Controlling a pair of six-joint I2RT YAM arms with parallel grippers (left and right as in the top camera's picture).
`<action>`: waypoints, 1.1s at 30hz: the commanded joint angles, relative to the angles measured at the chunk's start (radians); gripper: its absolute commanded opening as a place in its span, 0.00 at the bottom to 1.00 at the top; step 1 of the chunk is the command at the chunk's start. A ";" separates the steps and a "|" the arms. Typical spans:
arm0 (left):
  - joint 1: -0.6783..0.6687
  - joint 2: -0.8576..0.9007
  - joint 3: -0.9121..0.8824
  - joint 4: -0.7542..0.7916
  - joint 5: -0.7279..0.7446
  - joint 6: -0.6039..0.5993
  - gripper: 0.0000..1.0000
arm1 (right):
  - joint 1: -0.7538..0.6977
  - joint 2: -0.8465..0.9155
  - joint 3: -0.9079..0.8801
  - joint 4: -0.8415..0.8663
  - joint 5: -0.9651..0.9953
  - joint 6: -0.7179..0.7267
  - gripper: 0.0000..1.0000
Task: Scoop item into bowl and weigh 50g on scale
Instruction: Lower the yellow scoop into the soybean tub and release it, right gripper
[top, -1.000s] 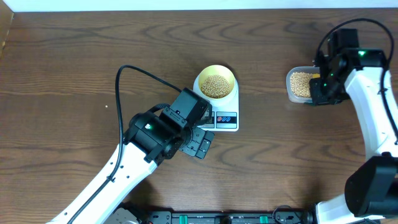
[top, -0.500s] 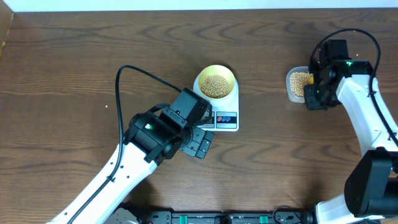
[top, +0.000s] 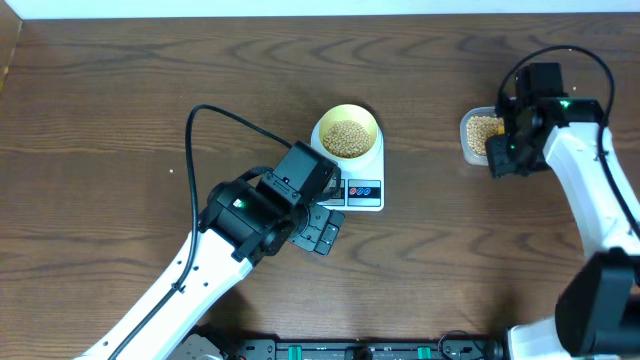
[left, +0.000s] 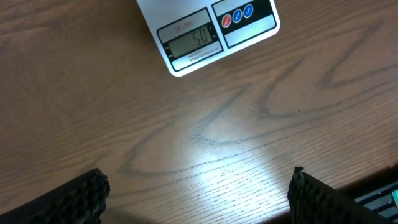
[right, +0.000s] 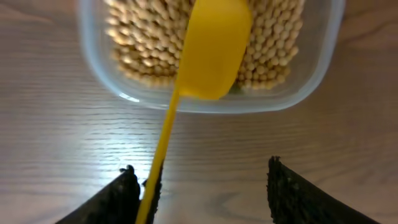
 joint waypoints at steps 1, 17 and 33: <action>-0.002 -0.004 0.024 0.000 -0.013 0.006 0.94 | 0.014 -0.122 0.032 0.000 -0.092 -0.023 0.77; -0.002 -0.004 0.024 0.000 -0.013 0.006 0.94 | -0.014 -0.231 0.001 -0.068 -0.123 0.002 0.99; -0.002 -0.004 0.024 0.000 -0.012 0.006 0.95 | -0.014 -0.410 -0.003 -0.167 -0.150 0.013 0.99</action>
